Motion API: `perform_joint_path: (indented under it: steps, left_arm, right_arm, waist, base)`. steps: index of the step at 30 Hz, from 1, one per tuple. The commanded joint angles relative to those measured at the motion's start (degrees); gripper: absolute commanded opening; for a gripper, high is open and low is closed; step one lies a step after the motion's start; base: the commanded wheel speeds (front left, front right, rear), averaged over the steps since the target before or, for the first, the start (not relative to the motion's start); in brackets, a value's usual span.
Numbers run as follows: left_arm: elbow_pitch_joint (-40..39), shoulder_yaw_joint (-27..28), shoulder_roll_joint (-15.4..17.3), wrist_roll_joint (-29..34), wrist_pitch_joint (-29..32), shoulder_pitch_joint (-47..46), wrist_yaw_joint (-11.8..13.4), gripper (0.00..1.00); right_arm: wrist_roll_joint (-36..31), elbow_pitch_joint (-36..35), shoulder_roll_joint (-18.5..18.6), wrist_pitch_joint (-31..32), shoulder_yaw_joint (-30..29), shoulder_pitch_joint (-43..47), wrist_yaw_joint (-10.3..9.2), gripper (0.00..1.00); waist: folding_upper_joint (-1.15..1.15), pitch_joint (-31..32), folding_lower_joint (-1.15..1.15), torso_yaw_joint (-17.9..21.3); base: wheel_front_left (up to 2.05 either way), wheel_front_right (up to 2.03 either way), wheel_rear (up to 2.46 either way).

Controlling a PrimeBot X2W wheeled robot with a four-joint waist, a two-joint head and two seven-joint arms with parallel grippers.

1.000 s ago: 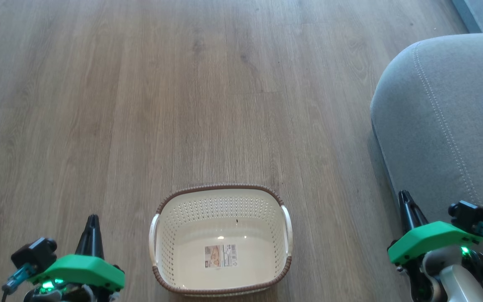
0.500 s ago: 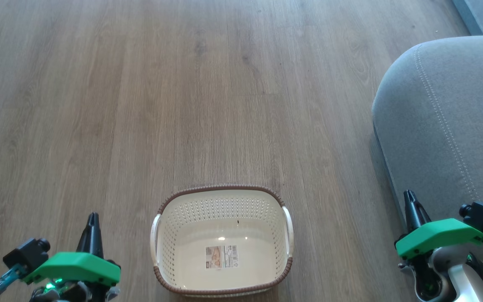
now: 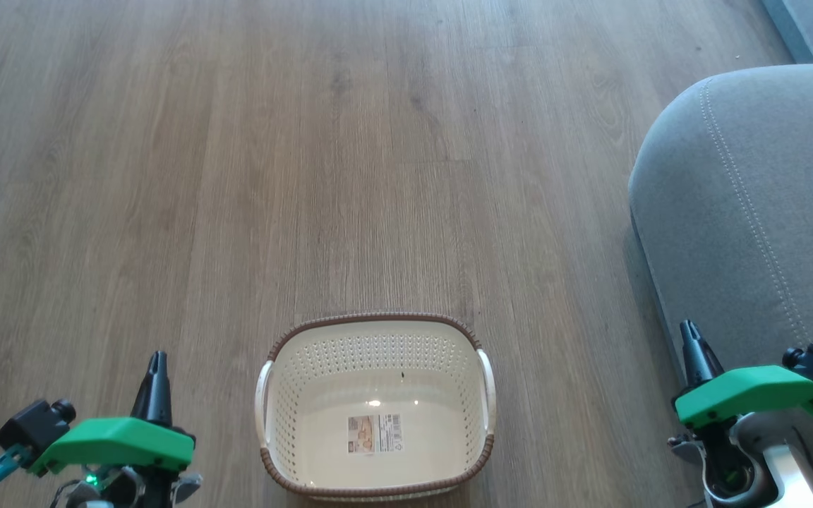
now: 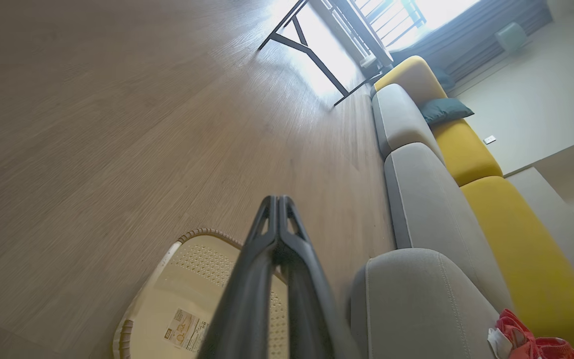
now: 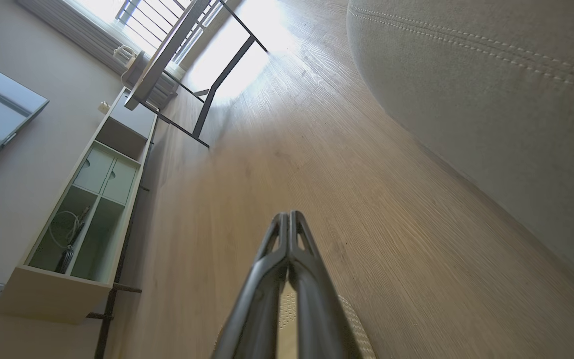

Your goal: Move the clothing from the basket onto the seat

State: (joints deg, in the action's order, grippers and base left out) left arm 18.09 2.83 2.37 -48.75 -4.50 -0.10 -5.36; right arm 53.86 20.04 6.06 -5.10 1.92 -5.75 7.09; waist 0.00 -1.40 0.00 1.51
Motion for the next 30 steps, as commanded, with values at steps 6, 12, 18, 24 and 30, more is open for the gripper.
perform_joint_path:
  steps: [6,12,18,24,30]
  left_arm:
    - [-2.2,1.8,0.4,-4.9,1.3,-3.4,-0.5,0.00]
    - [-2.4,2.0,0.4,-8.8,2.3,-3.6,-0.7,0.00]
    - [-2.6,2.2,0.4,-12.7,3.2,-3.9,-0.8,0.00]
    - [-2.8,2.3,0.4,-16.0,4.1,-4.1,-1.0,0.00]
    - [-2.9,2.5,0.4,-19.9,5.1,-4.4,-1.1,0.00]
  right_arm:
    - [4.4,-2.6,0.0,1.4,-0.8,-1.4,0.21,0.00]
    - [7.9,-2.9,-0.3,2.4,-1.5,-1.3,0.23,0.00]
    - [11.4,-3.3,-0.6,3.4,-2.3,-1.2,0.25,0.00]
    - [14.2,-3.6,-0.9,4.3,-2.9,-1.1,0.26,0.00]
    - [17.7,-3.9,-1.2,5.3,-3.7,-1.0,0.28,0.00]
  waist:
    - [0.00,0.1,0.00,-0.1]
    - [0.00,0.2,0.00,-0.3]
    - [0.00,0.3,0.00,-0.4]
    - [0.00,0.4,0.00,-0.5]
    - [0.00,0.6,0.00,-0.7]
  base:
    - [0.00,0.00,0.00]
    - [0.00,0.00,0.00]
    - [0.00,0.00,0.00]
    - [0.00,0.00,0.00]
    - [0.00,0.00,0.00]
